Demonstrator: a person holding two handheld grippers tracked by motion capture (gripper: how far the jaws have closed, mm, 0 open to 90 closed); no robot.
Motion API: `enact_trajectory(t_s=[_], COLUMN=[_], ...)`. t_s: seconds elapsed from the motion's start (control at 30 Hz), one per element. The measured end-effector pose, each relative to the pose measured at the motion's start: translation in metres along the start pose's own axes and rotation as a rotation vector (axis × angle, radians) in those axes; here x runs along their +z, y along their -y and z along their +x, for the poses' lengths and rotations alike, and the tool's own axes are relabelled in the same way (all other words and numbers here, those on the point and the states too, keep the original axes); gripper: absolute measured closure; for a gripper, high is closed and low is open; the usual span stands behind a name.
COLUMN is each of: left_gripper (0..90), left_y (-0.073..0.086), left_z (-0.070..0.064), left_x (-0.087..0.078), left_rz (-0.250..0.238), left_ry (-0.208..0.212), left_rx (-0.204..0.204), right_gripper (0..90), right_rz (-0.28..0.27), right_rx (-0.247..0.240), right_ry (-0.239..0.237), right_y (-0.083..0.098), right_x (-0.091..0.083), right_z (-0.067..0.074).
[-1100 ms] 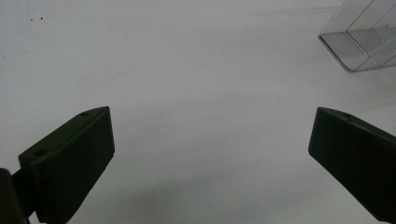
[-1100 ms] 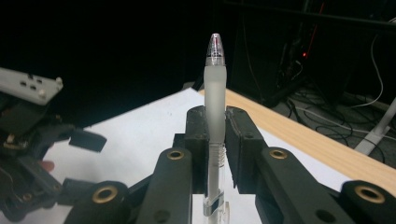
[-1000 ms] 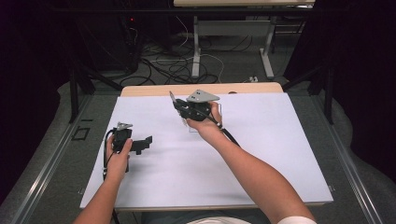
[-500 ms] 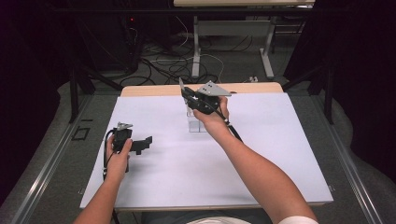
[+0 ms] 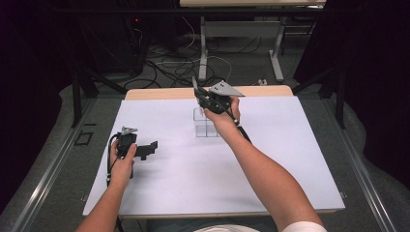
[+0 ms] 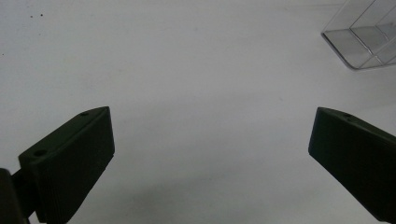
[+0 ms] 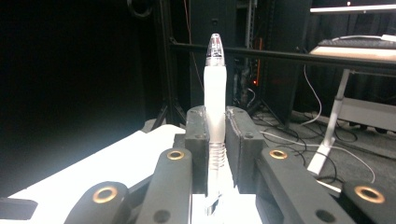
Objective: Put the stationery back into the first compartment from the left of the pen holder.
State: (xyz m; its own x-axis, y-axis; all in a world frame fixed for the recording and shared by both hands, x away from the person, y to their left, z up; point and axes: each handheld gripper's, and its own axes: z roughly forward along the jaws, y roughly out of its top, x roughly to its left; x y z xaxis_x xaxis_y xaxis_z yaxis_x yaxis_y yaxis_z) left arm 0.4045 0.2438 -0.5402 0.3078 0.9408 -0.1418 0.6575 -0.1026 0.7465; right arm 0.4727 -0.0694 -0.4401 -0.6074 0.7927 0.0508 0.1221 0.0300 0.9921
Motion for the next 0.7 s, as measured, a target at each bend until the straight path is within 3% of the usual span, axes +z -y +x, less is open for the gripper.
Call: enact_trajectory(t_s=[0.43, 0.7], left_gripper=[0.3, 0.3], left_y=[0.000, 0.000], left_z=[0.000, 0.000], left_x=[0.000, 0.000], left_rz=[0.000, -0.003], left_ry=[-0.002, -0.001], left_rx=[0.000, -0.002], right_gripper=[79.7, 79.6], right_rz=[0.048, 0.101], right_rx=[-0.006, -0.031], right_ry=[0.040, 0.039], right_y=[0.013, 0.021], right_x=[0.012, 0.018], right_z=[-0.001, 0.000])
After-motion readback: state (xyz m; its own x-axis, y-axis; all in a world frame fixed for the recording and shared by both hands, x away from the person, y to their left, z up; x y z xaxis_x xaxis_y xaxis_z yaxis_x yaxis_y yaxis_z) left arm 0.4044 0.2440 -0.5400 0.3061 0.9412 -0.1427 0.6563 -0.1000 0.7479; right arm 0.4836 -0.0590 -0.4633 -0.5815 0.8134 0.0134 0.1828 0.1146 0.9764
